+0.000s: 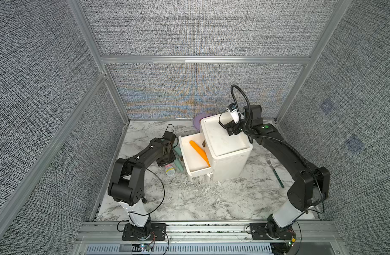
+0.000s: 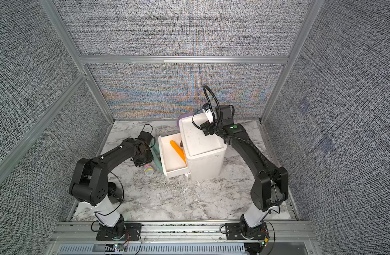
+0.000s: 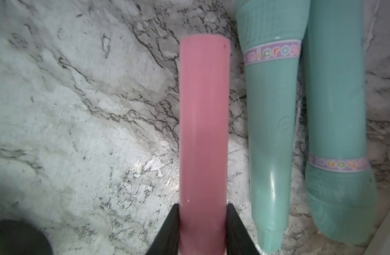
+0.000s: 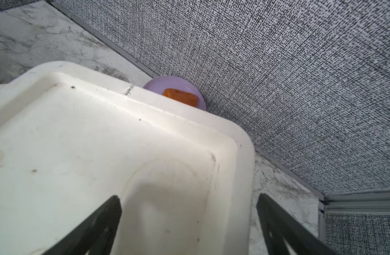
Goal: Take the microphone out of the drawer
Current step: Place the microphone at the center of the board.
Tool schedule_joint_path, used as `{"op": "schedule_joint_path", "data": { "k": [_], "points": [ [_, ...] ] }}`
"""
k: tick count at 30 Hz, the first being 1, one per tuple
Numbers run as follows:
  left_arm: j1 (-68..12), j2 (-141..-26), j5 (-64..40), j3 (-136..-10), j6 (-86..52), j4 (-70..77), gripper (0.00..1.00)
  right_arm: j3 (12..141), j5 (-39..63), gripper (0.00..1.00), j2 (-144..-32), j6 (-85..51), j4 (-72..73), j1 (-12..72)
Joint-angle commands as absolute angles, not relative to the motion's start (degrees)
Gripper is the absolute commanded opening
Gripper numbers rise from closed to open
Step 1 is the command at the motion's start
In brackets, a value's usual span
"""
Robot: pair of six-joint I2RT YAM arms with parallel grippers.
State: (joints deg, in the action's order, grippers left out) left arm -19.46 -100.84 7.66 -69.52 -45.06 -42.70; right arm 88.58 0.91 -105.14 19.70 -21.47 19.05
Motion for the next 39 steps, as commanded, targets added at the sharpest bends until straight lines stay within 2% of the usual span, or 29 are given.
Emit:
{"op": "schedule_joint_path", "data": {
  "k": [1, 39],
  "points": [
    [-19.3, -101.7, 6.3, -69.2, -45.6, -38.8, 0.0, 87.4, 0.9, 0.98, -107.1, 19.0, -36.9, 19.0],
    [-16.6, -107.0, -3.1, -67.5, -47.8, -30.4, 0.0, 86.8, 0.4, 0.98, -107.3, 19.1, -36.8, 19.0]
  ]
}}
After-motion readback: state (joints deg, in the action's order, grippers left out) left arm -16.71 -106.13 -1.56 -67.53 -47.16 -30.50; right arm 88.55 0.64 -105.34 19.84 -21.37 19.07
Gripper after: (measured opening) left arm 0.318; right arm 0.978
